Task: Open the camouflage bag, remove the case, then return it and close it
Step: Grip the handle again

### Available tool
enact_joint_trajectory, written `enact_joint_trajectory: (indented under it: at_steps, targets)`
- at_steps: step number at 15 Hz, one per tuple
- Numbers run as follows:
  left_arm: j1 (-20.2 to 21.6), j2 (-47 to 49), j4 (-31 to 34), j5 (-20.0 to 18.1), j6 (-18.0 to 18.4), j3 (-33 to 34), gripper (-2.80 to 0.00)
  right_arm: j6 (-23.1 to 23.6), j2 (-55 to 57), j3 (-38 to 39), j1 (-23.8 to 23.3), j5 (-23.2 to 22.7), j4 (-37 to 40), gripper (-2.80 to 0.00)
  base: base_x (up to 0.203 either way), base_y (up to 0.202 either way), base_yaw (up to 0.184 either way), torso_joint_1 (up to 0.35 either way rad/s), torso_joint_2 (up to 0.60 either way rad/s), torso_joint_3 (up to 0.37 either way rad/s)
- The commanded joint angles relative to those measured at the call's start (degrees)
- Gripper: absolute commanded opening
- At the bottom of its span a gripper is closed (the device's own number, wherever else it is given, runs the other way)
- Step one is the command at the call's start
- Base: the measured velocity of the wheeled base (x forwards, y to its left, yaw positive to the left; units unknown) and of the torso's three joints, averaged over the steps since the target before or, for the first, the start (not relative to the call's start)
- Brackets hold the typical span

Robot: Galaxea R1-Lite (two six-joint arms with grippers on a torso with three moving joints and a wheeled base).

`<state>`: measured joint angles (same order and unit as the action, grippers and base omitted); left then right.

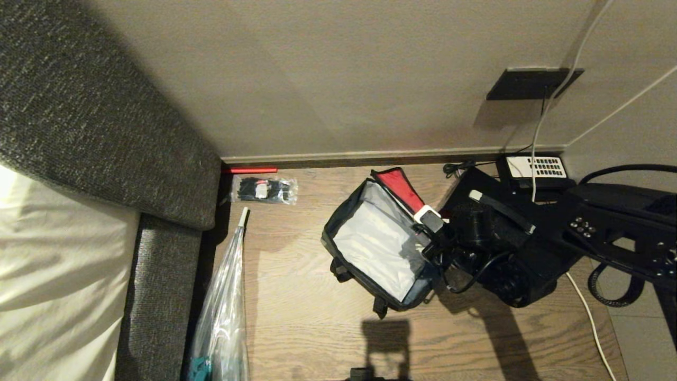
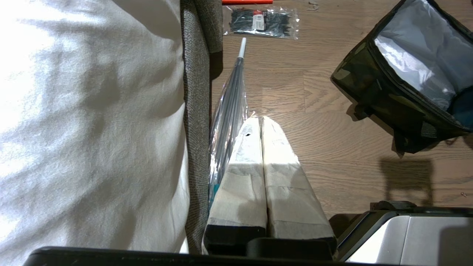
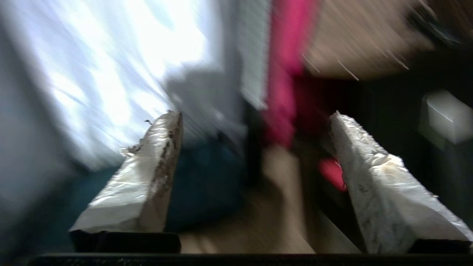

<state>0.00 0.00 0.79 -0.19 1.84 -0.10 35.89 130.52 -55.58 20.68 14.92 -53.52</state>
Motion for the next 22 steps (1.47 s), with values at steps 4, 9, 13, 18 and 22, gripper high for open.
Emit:
enact_joint_trajectory:
  at_steps: [4, 9, 13, 18, 22]
  targets:
    - [0.00, 0.00, 0.00, 0.02, 0.00, 0.01, -2.80, 2.06, -3.47, 0.36, -4.06, 14.75, 5.36, 0.00, 0.000, 0.000, 0.000, 0.000, 0.00, 0.000]
    - [0.00, 0.00, 0.00, 0.02, 0.09, 0.01, -2.80, 12.57, -5.26, -4.36, -10.05, 18.73, 3.46, 0.00, 0.000, 0.000, 0.000, 0.000, 0.00, 0.000]
    - [0.00, 0.00, 0.00, 0.02, 0.00, 0.01, -2.80, 23.78, -4.27, -4.04, -13.15, 20.45, -5.45, 0.00, 0.000, 0.000, 0.000, 0.000, 0.00, 0.000]
    - [0.09, 0.04, 0.00, 0.02, 0.00, 0.01, -2.80, 23.72, -0.31, -4.22, -14.59, 19.80, -6.16, 0.00, 0.000, 0.000, 0.000, 0.000, 0.00, 0.000]
    - [0.07, 0.00, 0.00, 0.02, 0.00, 0.01, -2.80, 23.79, 2.29, -4.11, -15.09, 19.59, -6.16, 0.00, 0.000, 0.000, 0.000, 0.000, 0.00, 0.000]
